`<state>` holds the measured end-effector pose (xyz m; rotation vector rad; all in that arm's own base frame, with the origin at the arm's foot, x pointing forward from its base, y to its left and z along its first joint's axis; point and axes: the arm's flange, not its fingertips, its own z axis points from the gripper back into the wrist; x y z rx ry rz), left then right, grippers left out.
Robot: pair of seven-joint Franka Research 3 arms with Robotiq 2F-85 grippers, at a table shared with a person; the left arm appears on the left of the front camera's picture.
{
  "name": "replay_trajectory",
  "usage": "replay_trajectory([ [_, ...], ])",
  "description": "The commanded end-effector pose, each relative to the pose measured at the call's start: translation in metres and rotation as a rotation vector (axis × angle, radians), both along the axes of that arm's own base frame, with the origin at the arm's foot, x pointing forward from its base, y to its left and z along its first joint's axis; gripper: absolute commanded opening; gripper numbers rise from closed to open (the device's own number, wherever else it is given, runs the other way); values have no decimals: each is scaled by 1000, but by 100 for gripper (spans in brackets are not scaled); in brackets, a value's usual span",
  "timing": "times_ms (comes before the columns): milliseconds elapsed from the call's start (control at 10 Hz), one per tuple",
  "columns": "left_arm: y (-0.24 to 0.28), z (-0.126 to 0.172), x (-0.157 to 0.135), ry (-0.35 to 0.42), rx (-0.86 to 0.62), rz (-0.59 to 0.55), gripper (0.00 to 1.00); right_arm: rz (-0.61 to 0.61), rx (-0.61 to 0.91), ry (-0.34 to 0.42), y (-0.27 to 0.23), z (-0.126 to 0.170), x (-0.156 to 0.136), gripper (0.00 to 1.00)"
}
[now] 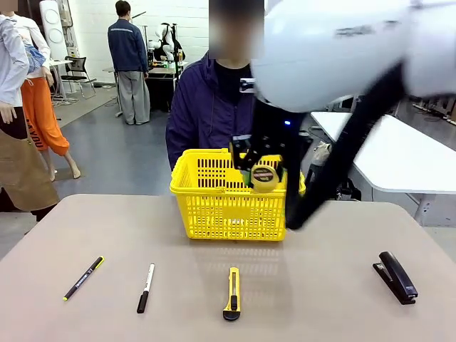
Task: Place the items the person wants into the basket.
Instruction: Pick up the item the person points to and place it in the Market Basket.
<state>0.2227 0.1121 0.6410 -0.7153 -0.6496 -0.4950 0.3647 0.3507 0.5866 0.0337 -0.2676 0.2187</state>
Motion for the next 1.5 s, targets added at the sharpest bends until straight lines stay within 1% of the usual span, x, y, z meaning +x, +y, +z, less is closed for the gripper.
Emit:
replay_trajectory([
  [0, 3, 0, 0, -12, -7, -13, 100, -77, -51, 34, 30, 3, 57, 0],
  [200, 3, 0, 0, -12, -7, -13, 100, -138, -26, 25, 32, 6, 103, 0],
  [400, 3, 0, 0, -12, -7, -13, 100, -165, -35, 53, 23, 1, 128, 0],
  [500, 3, 0, 0, -12, -7, -13, 100, -179, -12, 70, 17, -2, 134, 0],
  [600, 3, 0, 0, -12, -7, -13, 100, -136, -14, 44, 13, -8, 125, 0],
  [1400, 3, 0, 0, -12, -7, -13, 100, -136, -14, 44, 13, -8, 125, 0],
])
